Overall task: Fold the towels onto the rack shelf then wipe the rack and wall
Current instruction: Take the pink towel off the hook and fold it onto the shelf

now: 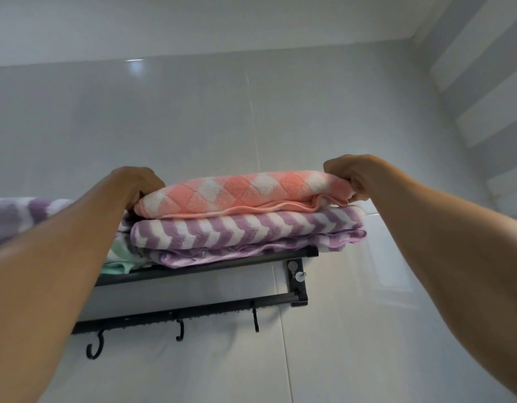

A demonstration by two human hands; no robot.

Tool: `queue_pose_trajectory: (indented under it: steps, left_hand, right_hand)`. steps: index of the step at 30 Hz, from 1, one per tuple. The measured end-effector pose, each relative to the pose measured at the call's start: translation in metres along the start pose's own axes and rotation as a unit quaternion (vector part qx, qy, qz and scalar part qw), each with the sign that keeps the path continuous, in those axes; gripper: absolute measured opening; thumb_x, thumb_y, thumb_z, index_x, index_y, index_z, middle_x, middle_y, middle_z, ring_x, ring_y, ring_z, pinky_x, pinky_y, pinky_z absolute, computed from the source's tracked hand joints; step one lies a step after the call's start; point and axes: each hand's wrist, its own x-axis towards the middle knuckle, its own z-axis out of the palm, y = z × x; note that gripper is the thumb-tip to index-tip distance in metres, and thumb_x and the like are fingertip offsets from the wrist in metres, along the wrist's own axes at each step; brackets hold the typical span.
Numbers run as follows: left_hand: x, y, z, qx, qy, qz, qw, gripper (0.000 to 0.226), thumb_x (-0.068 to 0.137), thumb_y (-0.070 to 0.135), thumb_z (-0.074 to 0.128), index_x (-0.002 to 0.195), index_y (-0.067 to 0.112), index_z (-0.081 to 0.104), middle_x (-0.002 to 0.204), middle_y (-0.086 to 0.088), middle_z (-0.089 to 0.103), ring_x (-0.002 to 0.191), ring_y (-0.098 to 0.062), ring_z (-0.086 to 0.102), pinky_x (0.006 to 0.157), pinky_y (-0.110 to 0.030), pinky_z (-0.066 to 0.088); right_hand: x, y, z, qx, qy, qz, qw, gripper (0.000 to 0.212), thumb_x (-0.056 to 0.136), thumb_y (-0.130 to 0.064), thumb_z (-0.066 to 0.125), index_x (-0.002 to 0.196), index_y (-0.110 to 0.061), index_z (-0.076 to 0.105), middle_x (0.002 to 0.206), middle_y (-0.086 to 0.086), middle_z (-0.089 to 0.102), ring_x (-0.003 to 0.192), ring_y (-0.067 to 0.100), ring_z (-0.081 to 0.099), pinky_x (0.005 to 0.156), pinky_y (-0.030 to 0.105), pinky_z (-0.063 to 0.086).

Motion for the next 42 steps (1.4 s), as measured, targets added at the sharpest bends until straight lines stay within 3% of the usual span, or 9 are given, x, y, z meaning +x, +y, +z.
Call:
queue_pose_trajectory:
  steps: [6, 10, 13, 17, 21, 24, 31, 36, 42]
  left_hand:
    - [-0.003, 0.002, 0.001, -0.028, -0.002, -0.001, 1.0, 0.035, 0.092, 0.037, 0.068, 0.099, 0.003, 0.067, 0.116, -0.017, 0.068, 0.097, -0.031, 0.067, 0.091, -0.041, 0.054]
    - [0.0, 0.008, -0.003, -0.153, 0.009, 0.007, 0.988, 0.074, 0.098, 0.061, 0.046, 0.145, 0.003, 0.045, 0.153, -0.017, 0.045, 0.135, -0.038, 0.049, 0.113, -0.05, 0.039]
    - [-0.001, 0.019, -0.001, -0.128, 0.112, 0.019, 0.985, 0.077, 0.102, 0.063, 0.03, 0.153, 0.006, 0.036, 0.161, -0.018, 0.03, 0.146, -0.039, 0.033, 0.117, -0.046, 0.03]
    - [-0.015, 0.032, 0.001, -0.06, 0.242, 0.047, 0.967, 0.081, 0.094, 0.073, 0.029, 0.118, 0.004, 0.064, 0.131, -0.024, 0.06, 0.115, -0.043, 0.057, 0.089, -0.045, 0.043]
    - [-0.029, 0.056, 0.009, -0.058, 0.177, 0.178, 0.966, 0.082, 0.094, 0.076, 0.021, 0.117, 0.016, 0.071, 0.133, -0.016, 0.063, 0.119, -0.037, 0.058, 0.103, -0.047, 0.044]
    - [-0.04, 0.07, 0.022, -0.003, 0.162, 0.196, 0.967, 0.085, 0.095, 0.074, 0.015, 0.127, 0.015, 0.066, 0.139, -0.017, 0.058, 0.124, -0.037, 0.055, 0.105, -0.05, 0.043]
    - [-0.047, 0.068, 0.041, 0.023, 0.212, 0.203, 0.956, 0.073, 0.1, 0.065, 0.008, 0.088, 0.012, 0.057, 0.103, -0.016, 0.062, 0.095, -0.035, 0.059, 0.088, -0.047, 0.049]
    - [-0.059, 0.068, 0.039, 0.013, 0.295, 0.199, 0.934, 0.079, 0.101, 0.062, 0.006, 0.08, 0.009, 0.061, 0.081, -0.011, 0.059, 0.074, -0.03, 0.055, 0.07, -0.04, 0.041]
    - [-0.088, 0.055, 0.04, -0.026, 0.373, 0.247, 0.894, 0.064, 0.107, 0.047, 0.014, 0.072, 0.009, 0.053, 0.078, -0.012, 0.057, 0.076, -0.033, 0.053, 0.074, -0.042, 0.04]
  right_hand:
    - [-0.003, -0.001, 0.0, 0.039, 0.009, 0.006, 0.999, 0.023, 0.091, -0.012, 0.036, 0.099, -0.004, 0.056, 0.098, 0.02, 0.064, 0.085, 0.028, 0.062, 0.074, 0.037, 0.054]
    - [-0.008, -0.007, -0.001, 0.02, 0.039, -0.009, 0.999, 0.04, 0.081, -0.011, 0.039, 0.109, 0.0, 0.064, 0.108, 0.027, 0.069, 0.083, 0.035, 0.066, 0.083, 0.048, 0.055]
    - [-0.018, -0.014, 0.001, -0.047, 0.173, -0.056, 0.982, 0.038, 0.08, -0.021, 0.047, 0.11, -0.006, 0.064, 0.115, 0.02, 0.066, 0.096, 0.04, 0.068, 0.086, 0.045, 0.056]
    - [-0.035, -0.03, 0.02, -0.154, 0.316, -0.196, 0.915, 0.039, 0.092, -0.034, 0.048, 0.117, -0.011, 0.066, 0.125, 0.017, 0.065, 0.113, 0.04, 0.063, 0.094, 0.042, 0.048]
    - [-0.048, -0.04, 0.059, -0.227, 0.274, -0.333, 0.873, 0.055, 0.101, -0.05, 0.029, 0.097, -0.015, 0.071, 0.104, 0.016, 0.071, 0.081, 0.036, 0.057, 0.08, 0.043, 0.04]
    - [-0.051, -0.034, 0.076, -0.25, 0.257, -0.344, 0.868, 0.059, 0.103, -0.051, 0.021, 0.091, -0.016, 0.068, 0.098, 0.014, 0.071, 0.082, 0.033, 0.059, 0.092, 0.047, 0.04]
    - [-0.05, -0.02, 0.079, -0.261, 0.258, -0.333, 0.869, 0.064, 0.105, -0.05, 0.014, 0.085, -0.016, 0.064, 0.079, 0.007, 0.059, 0.075, 0.028, 0.052, 0.099, 0.052, 0.038]
    - [-0.052, -0.023, 0.076, -0.24, 0.271, -0.346, 0.865, 0.059, 0.105, -0.048, 0.017, 0.088, -0.017, 0.064, 0.086, 0.009, 0.064, 0.079, 0.029, 0.048, 0.096, 0.049, 0.04]
    - [-0.082, -0.015, 0.081, -0.231, 0.254, -0.347, 0.873, 0.047, 0.105, -0.042, 0.025, 0.107, -0.015, 0.064, 0.109, 0.011, 0.066, 0.102, 0.032, 0.056, 0.094, 0.046, 0.04]
